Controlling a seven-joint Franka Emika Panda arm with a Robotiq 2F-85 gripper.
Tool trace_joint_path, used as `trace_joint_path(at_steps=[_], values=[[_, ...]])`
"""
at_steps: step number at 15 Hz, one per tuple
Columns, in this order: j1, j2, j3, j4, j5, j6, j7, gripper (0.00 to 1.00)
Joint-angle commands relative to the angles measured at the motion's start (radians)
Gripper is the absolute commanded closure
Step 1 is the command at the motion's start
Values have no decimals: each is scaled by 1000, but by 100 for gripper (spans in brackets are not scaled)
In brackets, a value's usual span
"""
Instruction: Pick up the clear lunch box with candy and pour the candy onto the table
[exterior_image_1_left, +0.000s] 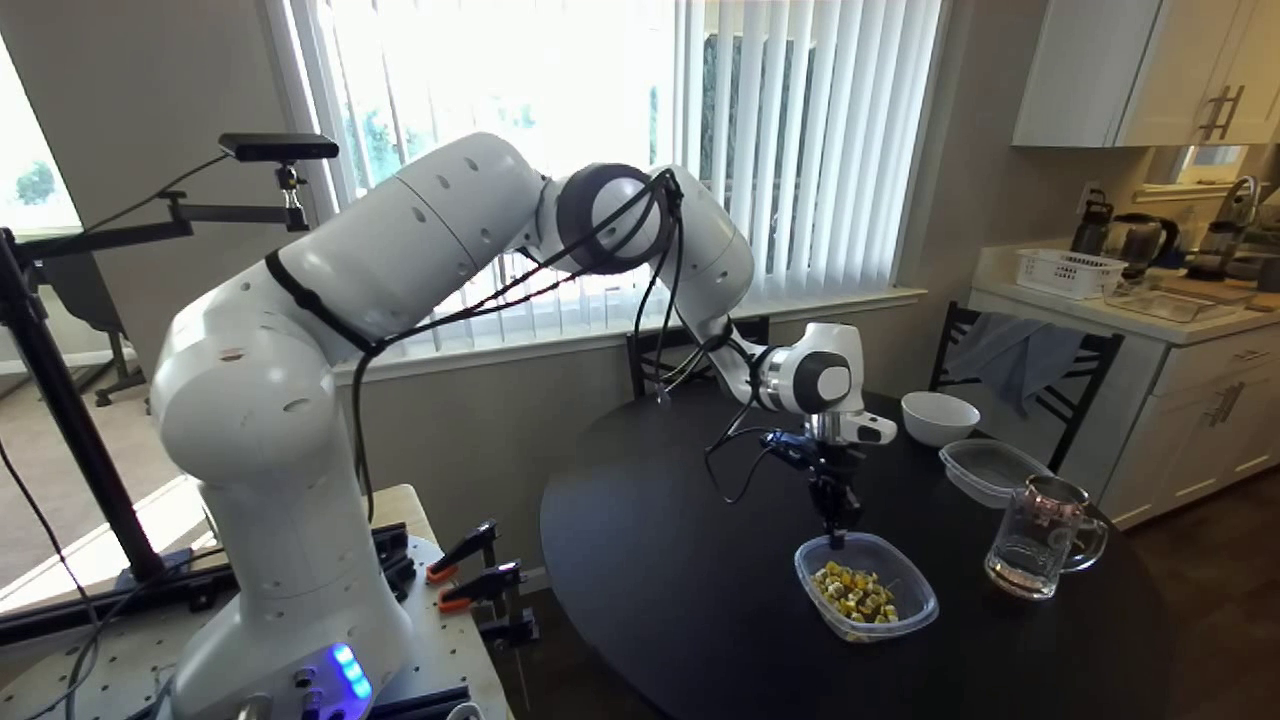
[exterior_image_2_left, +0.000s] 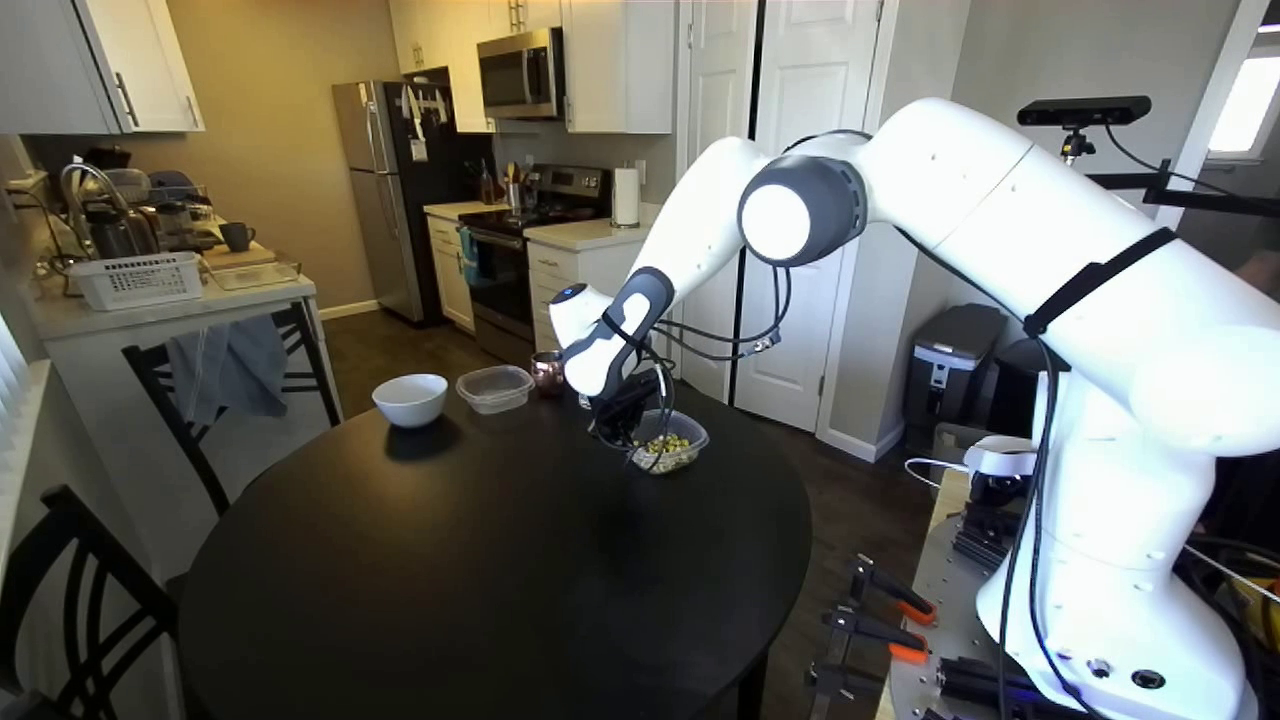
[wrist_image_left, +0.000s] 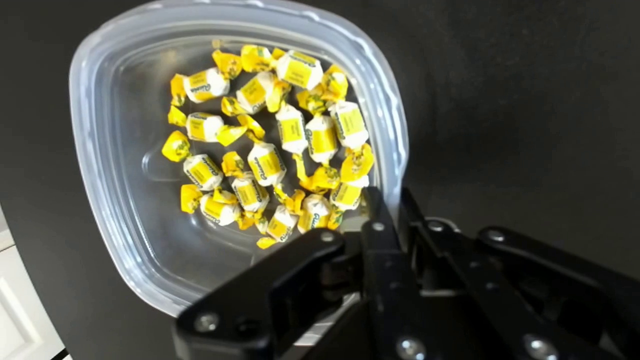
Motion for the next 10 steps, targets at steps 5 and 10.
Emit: trace_joint_path(at_steps=[5,10], values=[[-50,-225,146,-212,132,-5,-241,98],[-124,-382,253,-321,267,-123,-456,98]])
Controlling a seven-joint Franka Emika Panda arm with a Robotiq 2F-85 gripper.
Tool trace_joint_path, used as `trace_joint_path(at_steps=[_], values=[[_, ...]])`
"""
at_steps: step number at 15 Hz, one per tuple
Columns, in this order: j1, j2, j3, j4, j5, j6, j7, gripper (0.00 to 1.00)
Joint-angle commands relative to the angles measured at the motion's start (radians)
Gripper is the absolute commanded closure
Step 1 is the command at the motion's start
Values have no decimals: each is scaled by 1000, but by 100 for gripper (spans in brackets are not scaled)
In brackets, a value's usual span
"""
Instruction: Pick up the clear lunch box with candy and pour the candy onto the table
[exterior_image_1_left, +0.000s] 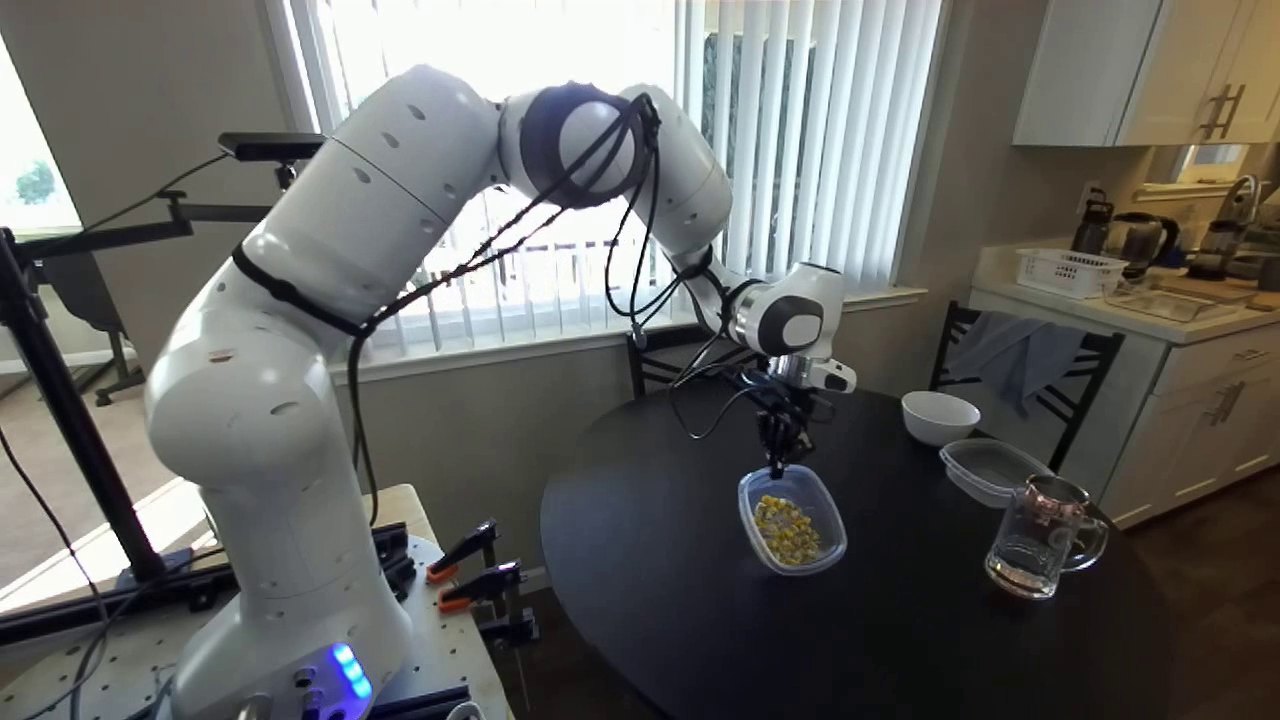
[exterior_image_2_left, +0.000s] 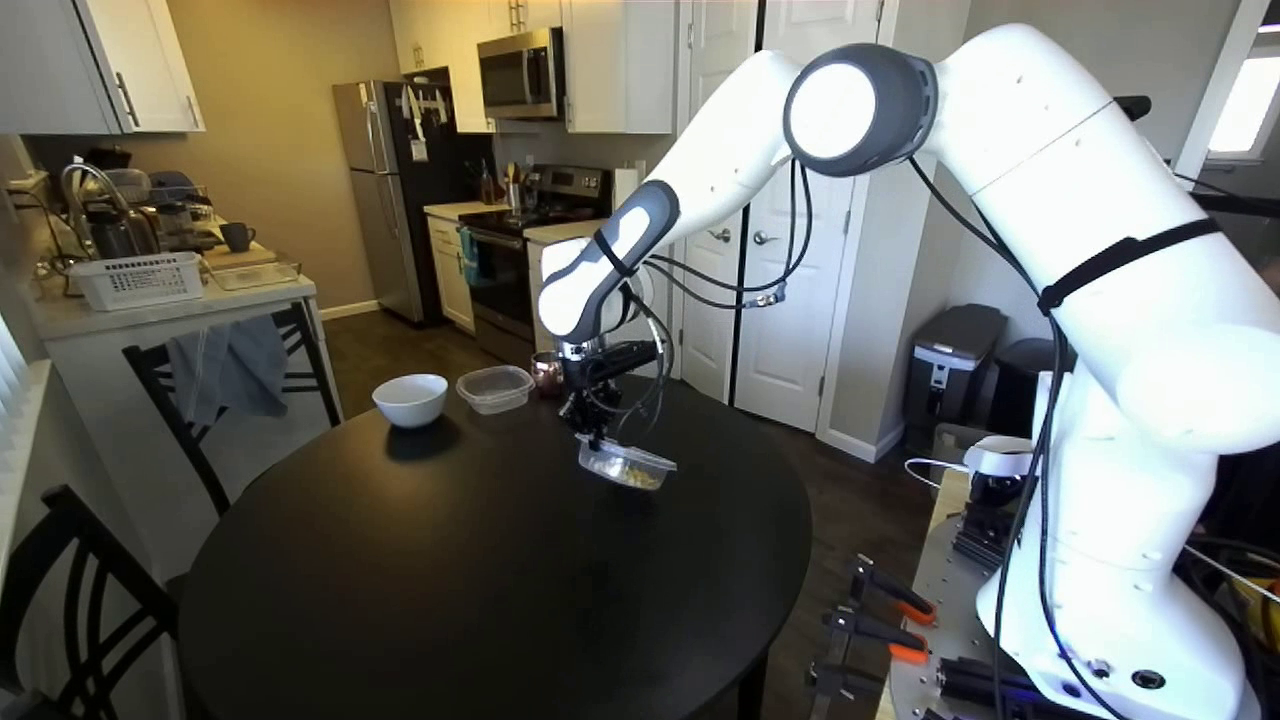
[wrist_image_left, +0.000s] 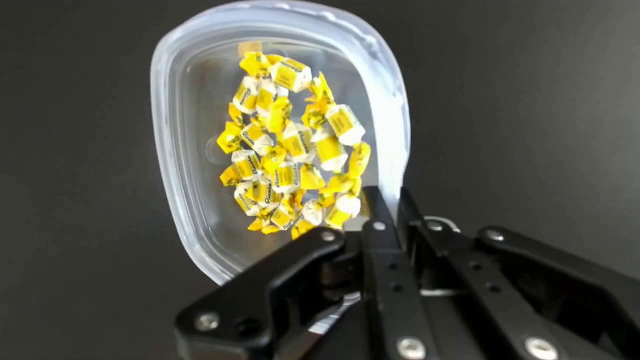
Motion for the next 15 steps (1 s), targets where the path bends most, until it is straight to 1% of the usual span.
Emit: trace_joint_path(at_steps=[1,5,9,12,15], values=[[-82,-151,79,-125,108,-103,-193,98],[-133,-215,107,-130,192,-307,-375,98],[-151,-216,102,-88,218,-522,-524,98],[-139,-162,98,-13,200,-699,-578,98],[-115,-83,101,107,190,-898,-567,98]])
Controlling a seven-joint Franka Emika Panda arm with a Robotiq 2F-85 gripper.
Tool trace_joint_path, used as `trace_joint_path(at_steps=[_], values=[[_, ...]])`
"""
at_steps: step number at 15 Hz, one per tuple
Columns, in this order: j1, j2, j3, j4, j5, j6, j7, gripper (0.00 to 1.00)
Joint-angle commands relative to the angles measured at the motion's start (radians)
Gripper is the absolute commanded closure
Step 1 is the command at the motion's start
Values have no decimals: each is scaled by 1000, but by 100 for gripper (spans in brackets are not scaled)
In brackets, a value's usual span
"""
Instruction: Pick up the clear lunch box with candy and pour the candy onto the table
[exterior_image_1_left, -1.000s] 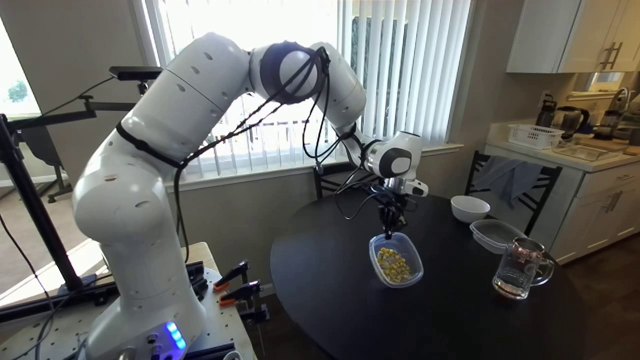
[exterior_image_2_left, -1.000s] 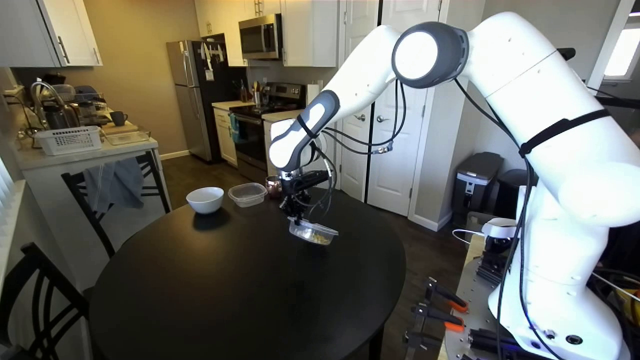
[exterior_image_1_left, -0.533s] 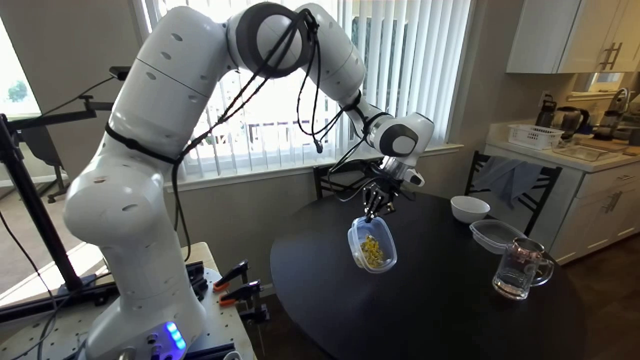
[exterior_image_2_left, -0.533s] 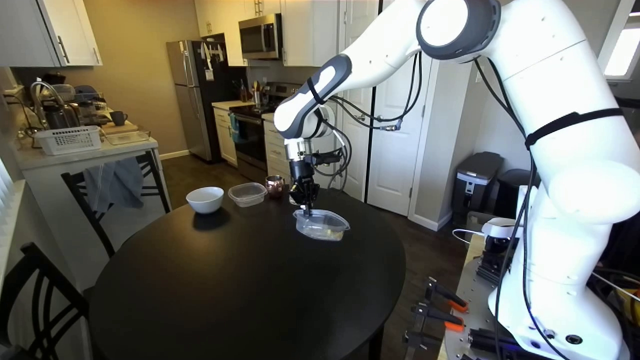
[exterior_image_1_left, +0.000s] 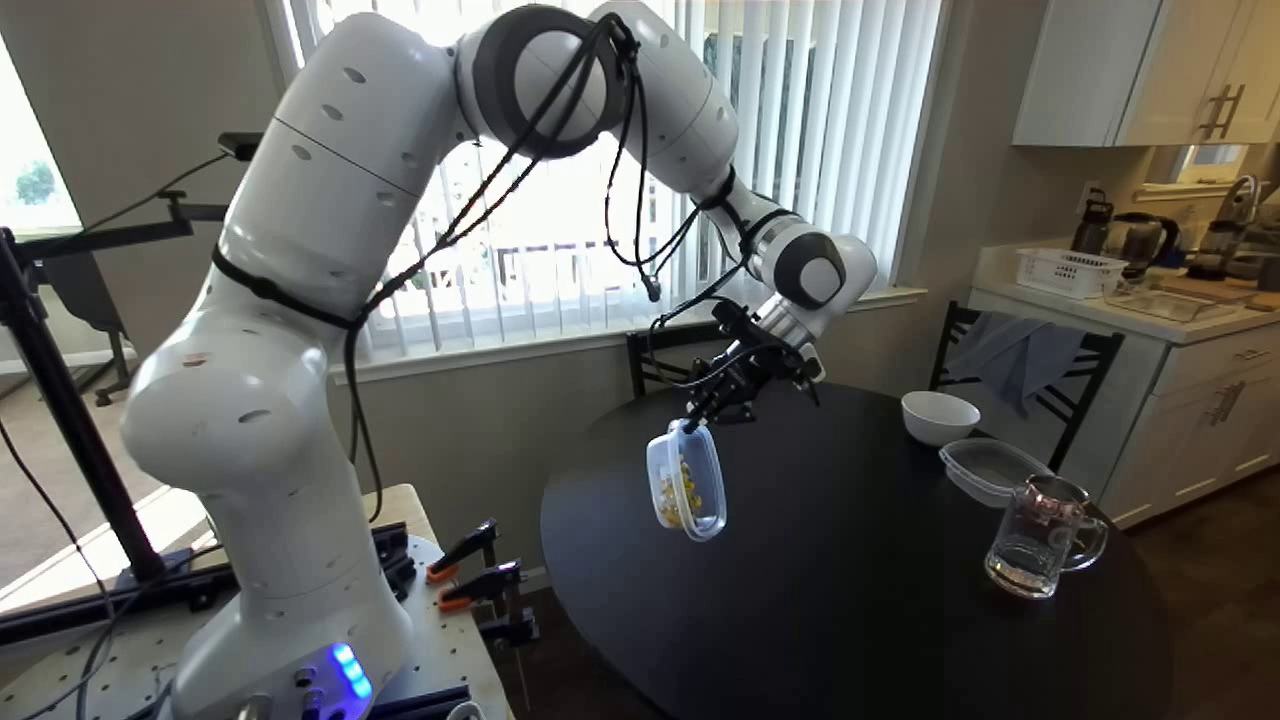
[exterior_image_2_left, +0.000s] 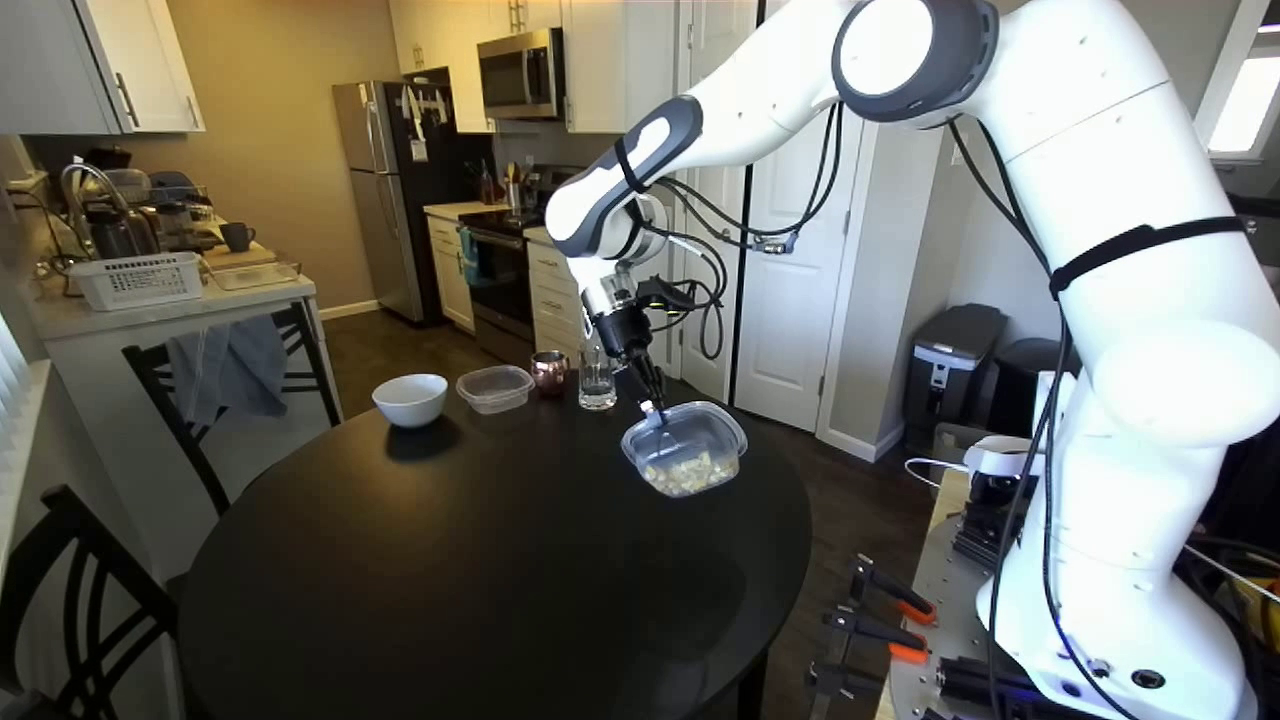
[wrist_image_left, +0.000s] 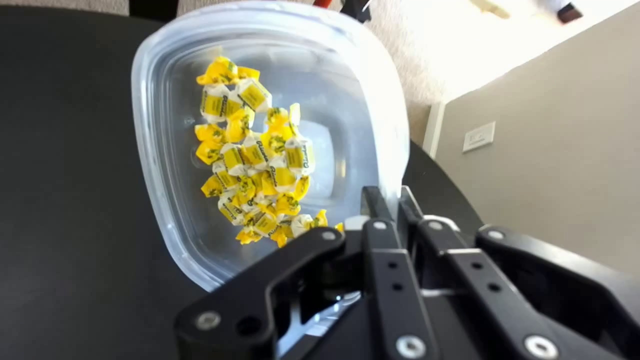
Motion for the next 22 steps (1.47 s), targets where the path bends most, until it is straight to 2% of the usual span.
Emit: trace_joint_path(at_steps=[1,6,7,8,16,17,20,22], values=[[24,100,5,153,1,-198,4,98],[32,155,-6,276,-39,-233,-27,98],[37,132,-2,212,-13,-180,-1,98],[36,139,-3,226,-14,-182,-1,93],[37,141,-3,225,-15,-182,-1,93],[38,141,-3,225,-15,-182,-1,98],[2,321,28,452,53,-367,-47,98],[3,404,44,550,66,-447,-71,98]])
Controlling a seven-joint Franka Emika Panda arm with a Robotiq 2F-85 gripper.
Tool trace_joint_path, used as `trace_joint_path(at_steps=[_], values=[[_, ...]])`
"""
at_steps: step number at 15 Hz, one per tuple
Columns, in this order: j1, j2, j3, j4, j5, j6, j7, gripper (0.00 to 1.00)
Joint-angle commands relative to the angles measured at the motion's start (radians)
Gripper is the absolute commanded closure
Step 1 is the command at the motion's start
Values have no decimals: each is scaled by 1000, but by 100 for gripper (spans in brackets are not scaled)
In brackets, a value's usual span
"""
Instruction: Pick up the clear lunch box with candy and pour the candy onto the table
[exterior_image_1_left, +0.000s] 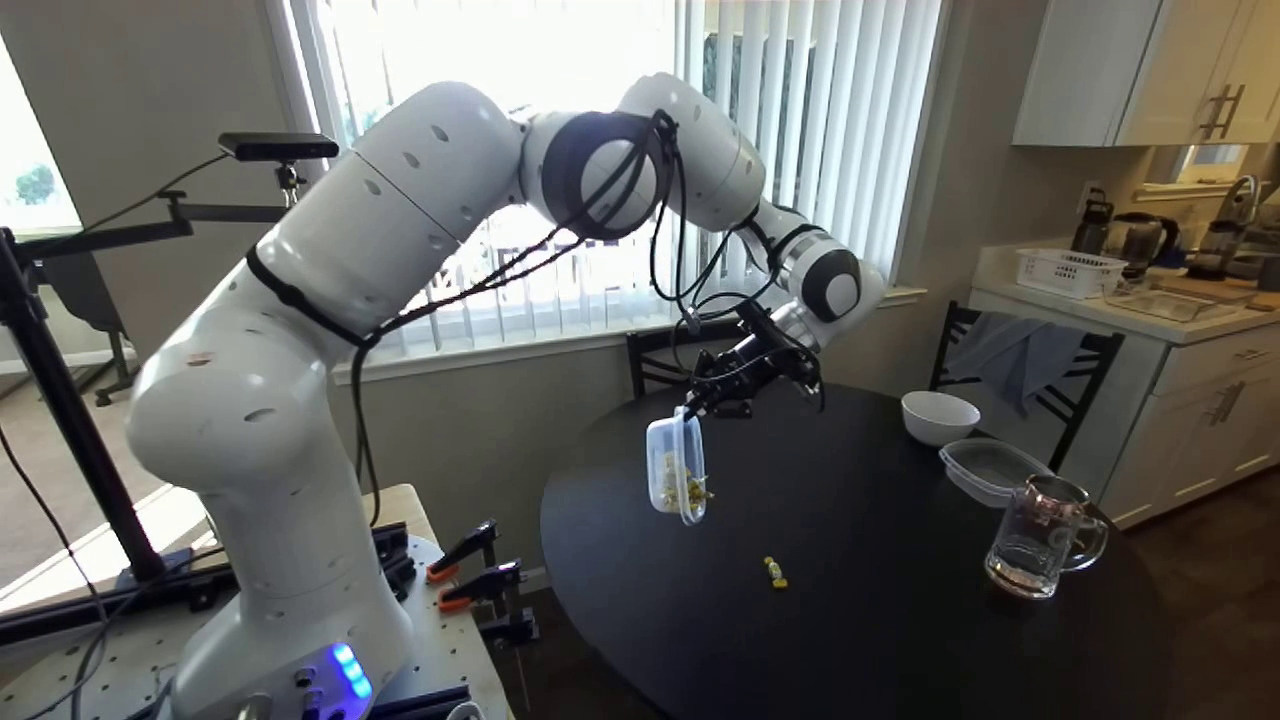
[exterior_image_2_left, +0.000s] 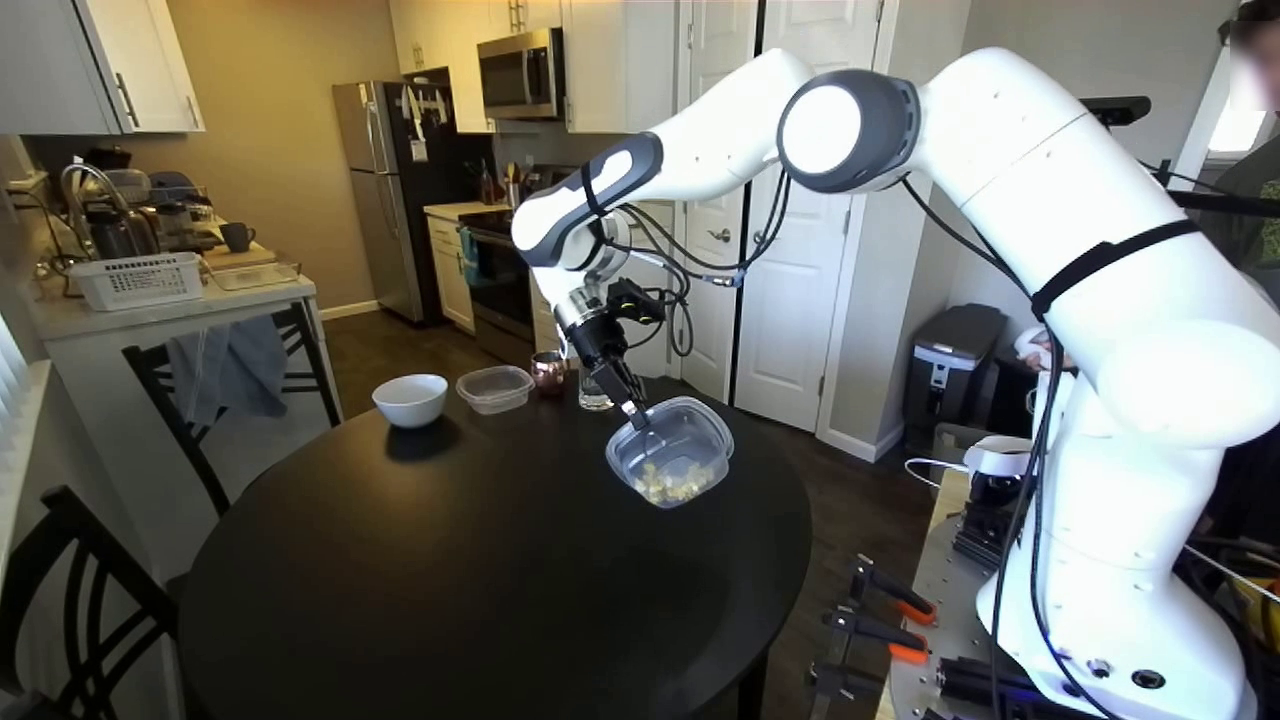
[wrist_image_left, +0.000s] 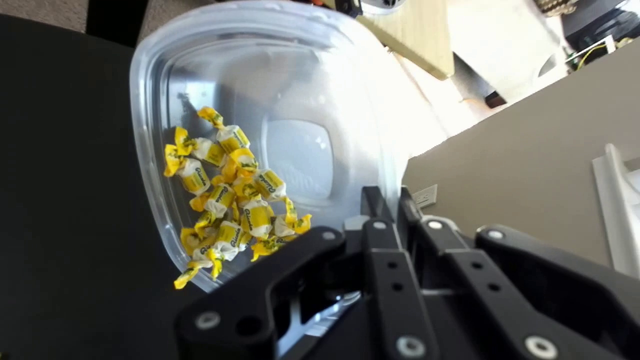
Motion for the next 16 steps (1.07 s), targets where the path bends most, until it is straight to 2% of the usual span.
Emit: trace_joint_path(at_steps=[1,7,9,13,16], values=[[-22,202,44,248,44,-179,-49,98],[-31,430,102,565,125,-493,-22,98],[-32,487,112,665,163,-564,6,98],[-47,543,115,760,217,-563,55,98],[-34,555,98,776,208,-539,60,98]])
